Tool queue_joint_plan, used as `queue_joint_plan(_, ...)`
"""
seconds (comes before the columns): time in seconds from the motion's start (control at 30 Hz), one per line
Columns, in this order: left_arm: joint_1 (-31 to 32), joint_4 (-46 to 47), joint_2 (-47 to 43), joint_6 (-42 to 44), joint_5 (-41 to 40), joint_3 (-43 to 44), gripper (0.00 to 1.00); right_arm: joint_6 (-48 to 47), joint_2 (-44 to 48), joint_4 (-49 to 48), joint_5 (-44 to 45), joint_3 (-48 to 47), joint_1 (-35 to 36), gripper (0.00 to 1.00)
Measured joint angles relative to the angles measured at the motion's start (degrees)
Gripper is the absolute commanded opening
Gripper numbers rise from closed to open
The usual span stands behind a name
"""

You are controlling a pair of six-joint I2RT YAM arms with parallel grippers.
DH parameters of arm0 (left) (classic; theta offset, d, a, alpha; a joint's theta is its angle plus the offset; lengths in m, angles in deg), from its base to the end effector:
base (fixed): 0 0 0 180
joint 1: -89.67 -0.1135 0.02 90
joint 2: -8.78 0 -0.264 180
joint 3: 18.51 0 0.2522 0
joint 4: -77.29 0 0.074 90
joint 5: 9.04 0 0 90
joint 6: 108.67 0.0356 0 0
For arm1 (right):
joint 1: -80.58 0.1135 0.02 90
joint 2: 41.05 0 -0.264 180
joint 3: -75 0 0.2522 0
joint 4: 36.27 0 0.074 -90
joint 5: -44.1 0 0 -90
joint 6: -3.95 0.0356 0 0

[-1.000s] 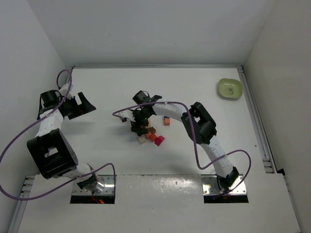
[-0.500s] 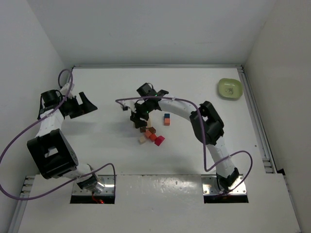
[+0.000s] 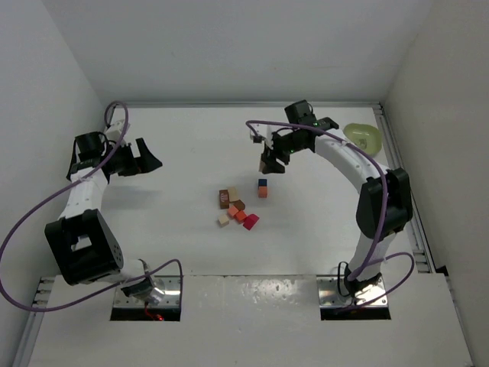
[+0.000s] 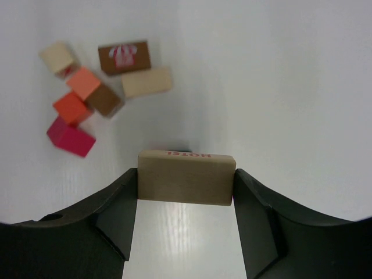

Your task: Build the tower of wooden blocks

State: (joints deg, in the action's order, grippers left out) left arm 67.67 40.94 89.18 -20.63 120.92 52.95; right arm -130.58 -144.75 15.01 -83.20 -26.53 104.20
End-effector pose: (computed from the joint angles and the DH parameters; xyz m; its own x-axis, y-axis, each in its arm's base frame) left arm 0.2834 0.0898 0.2626 -0.6631 -0.2962 -0.6875 0.1092 0.8703 -0.4802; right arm 0.3537 0.1782 0.2782 -0.0693 -0.6392 -0.7659 -0.9791 0.1908 -0.0706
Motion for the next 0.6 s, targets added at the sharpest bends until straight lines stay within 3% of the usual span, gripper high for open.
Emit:
queue_joint_plan(0.23,1.3,1.1,0.4,-0.1,-0.3,1.9,1.00,-9.0,-2.9,5.7,1.2,4.2,-2.2,0.52)
queue_joint_plan(0.6,3.6,2.2,1.4,-0.3,-2.1,3.1,1.00,-14.3,-7.6,6.2,3.6,4.5,-2.1,0.52)
